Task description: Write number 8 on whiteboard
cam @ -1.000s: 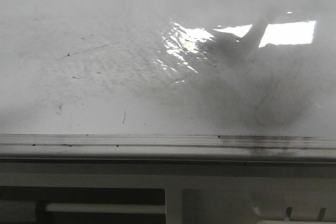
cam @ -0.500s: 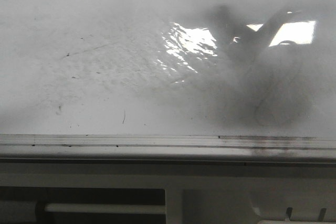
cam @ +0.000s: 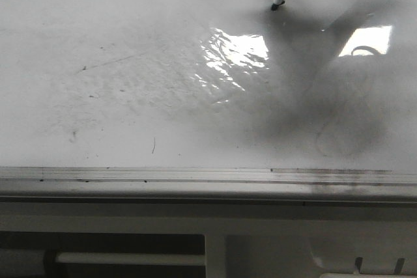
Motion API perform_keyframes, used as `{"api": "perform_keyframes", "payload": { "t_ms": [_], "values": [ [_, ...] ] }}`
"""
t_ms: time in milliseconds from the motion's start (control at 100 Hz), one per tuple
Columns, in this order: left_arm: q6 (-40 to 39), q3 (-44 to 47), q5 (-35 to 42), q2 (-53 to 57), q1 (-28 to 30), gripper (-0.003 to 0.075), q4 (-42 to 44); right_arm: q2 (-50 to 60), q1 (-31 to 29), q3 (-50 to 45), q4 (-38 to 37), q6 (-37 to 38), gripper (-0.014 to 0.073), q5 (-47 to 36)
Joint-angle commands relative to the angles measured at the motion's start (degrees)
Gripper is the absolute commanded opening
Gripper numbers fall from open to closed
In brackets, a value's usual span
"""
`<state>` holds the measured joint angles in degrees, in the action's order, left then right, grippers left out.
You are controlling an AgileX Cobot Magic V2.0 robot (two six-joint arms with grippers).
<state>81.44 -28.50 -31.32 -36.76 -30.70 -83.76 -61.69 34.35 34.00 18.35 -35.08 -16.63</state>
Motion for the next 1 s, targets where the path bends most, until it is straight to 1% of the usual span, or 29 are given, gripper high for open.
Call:
{"api": "perform_keyframes", "payload": {
  "t_ms": [0, 190, 310, 430, 520, 660, 780, 810, 880, 990],
  "values": [
    [-0.45, -1.55, -0.67, 0.11, 0.09, -0.002, -2.72, -0.42, -0.26, 2.04, -0.28, 0.02, -0.0046, 1.97],
    [-0.45, -1.55, -0.71, 0.11, 0.09, -0.002, -2.72, 2.13, -0.98, 2.04, -0.28, -1.11, -0.0045, 6.03],
    [-0.45, -1.55, -0.71, 0.11, 0.09, -0.002, -2.72, 5.35, -3.9, 1.93, -0.28, -1.22, -0.0046, 9.39],
    [-0.45, -1.55, -0.8, 0.11, 0.09, -0.002, -2.72, 7.64, -7.22, 1.93, -0.28, -1.22, -0.0045, 15.84],
    [-0.45, -1.55, -0.8, 0.11, 0.09, -0.002, -2.72, 7.59, -7.64, 1.81, -0.28, -1.22, -0.0045, 19.54],
    [-0.45, -1.55, -0.8, 0.11, 0.09, -0.002, -2.72, 5.46, -4.02, 1.25, 1.05, -1.22, -0.0046, 16.63],
    [-0.45, -1.55, -0.94, 0.11, 0.09, -0.002, -2.72, 2.38, 0.45, 1.25, 0.44, -1.22, -0.0045, 9.3],
    [-0.45, -1.55, -0.94, 0.11, 0.09, -0.002, -2.72, 1.84, 0.56, 1.41, 0.44, -1.22, -0.0045, 7.42],
    [-0.45, -1.55, -0.94, 0.11, 0.09, -0.002, -2.72, 0.99, -0.16, 2.46, 0.44, -1.63, -0.0045, 6.01],
    [-0.45, -1.55, -1.19, 0.11, 0.09, -0.002, -2.72, 0.86, -3.53, 4.04, 0.44, -3.04, -0.0045, 6.52]
  ]
}}
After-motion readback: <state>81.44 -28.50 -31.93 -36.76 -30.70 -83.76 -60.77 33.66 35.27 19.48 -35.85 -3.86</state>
